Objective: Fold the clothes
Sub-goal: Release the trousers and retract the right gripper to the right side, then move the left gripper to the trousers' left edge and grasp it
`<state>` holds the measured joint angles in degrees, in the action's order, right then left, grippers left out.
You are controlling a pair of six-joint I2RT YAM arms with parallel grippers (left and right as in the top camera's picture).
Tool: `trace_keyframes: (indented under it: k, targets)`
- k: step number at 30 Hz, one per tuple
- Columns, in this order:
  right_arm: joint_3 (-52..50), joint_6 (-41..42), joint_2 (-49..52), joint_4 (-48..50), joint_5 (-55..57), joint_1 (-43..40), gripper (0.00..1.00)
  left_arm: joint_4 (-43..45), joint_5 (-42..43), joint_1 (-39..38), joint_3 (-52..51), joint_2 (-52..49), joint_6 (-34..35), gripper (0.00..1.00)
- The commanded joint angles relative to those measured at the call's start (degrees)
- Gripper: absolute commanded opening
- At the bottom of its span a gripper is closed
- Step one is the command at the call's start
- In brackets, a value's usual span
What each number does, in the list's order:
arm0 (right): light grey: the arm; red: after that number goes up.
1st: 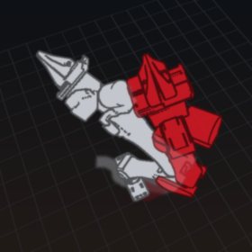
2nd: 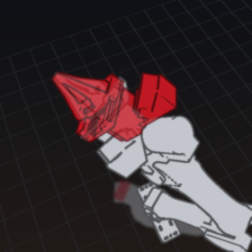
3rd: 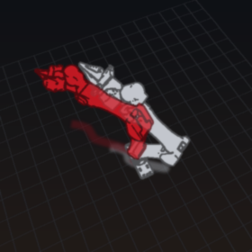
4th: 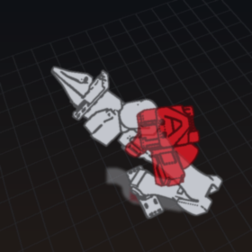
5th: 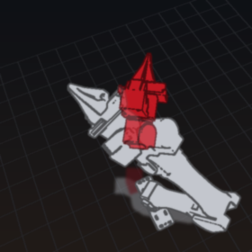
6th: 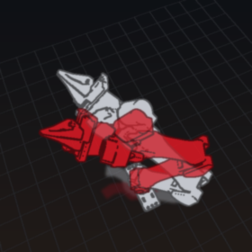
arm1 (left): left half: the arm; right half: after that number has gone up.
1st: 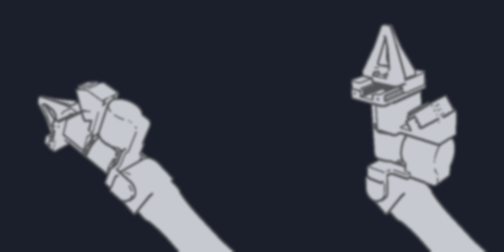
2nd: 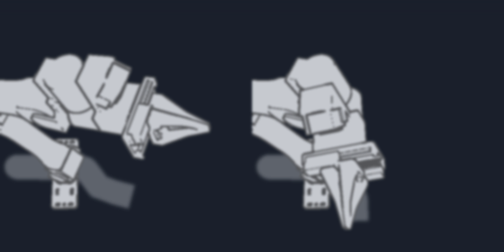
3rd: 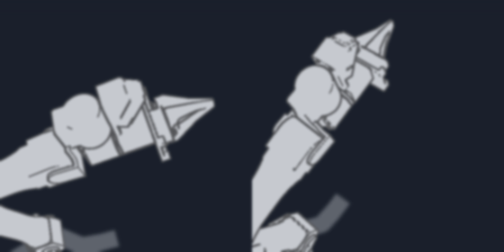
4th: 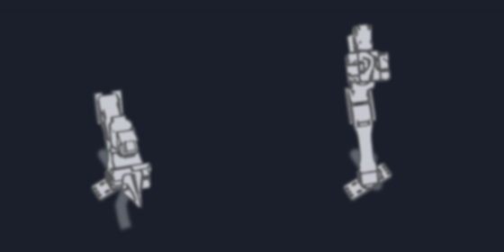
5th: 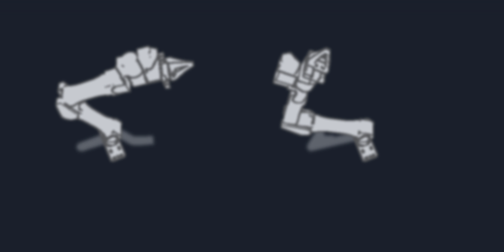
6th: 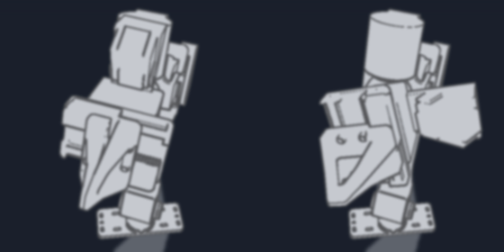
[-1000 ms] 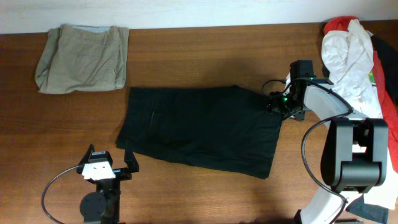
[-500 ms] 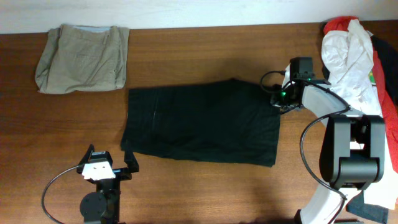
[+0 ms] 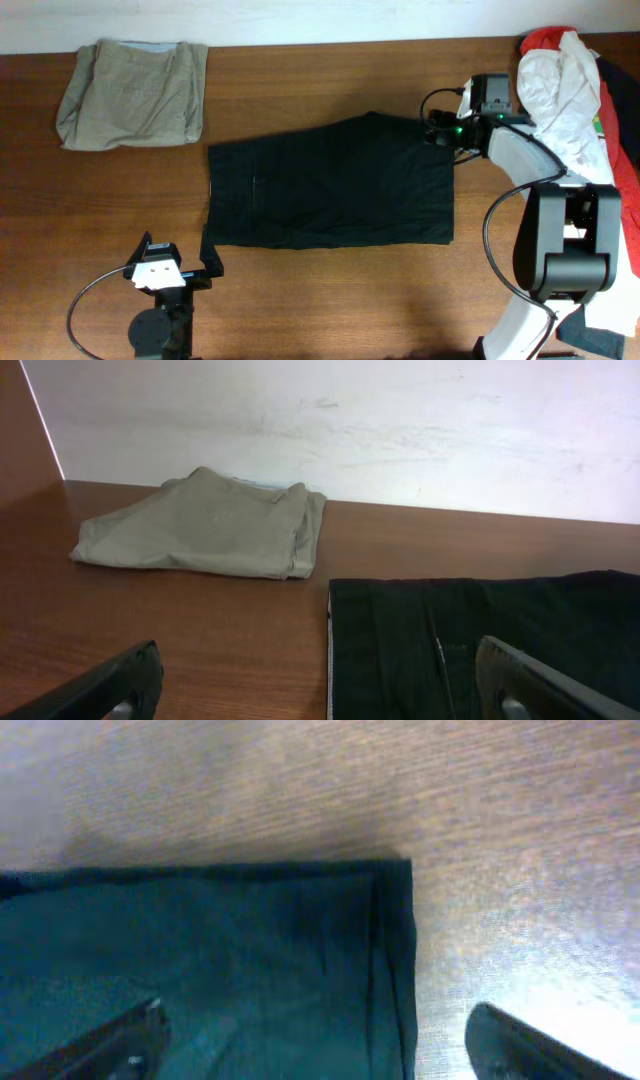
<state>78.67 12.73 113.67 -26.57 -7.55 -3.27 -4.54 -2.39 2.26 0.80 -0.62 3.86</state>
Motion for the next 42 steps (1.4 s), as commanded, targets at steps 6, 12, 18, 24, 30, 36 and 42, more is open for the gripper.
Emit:
trace_keyframes:
  k: [6,12,18,24,30,36,42]
  targets:
    - [25.55,-0.26,-1.05,-23.43,4.96,-2.43,0.99,-0.02,-0.39,-0.13,-0.31,0.28,-0.92,0.99]
    - [31.39,-0.24,-0.85,-27.04,19.19,-9.51,0.98,-0.02,-0.39,-0.13,-0.31,0.28,-0.92,0.99]
    - [31.39,-0.24,-0.81,-27.04,19.17,-11.43,0.99,-0.02,-0.39,-0.13,-0.31,0.28,-0.92,0.99]
    - [31.39,-0.24,-0.81,-27.04,19.17,-11.39,0.99,0.94,8.76,-0.13,-0.26,0.28,0.02,0.99]
    - [31.39,-0.24,-0.81,-27.04,19.19,-11.39,0.99,16.09,18.12,-0.13,-0.26,0.28,-0.04,0.99]
    - [31.39,-0.24,-0.81,-27.04,19.17,-11.39,0.99,25.49,22.14,-0.13,2.49,-0.31,-0.07,0.99]
    - [31.39,-0.24,-0.81,-27.04,19.19,-11.39,0.99,2.69,19.45,-0.09,26.16,-18.12,-6.82,0.99]
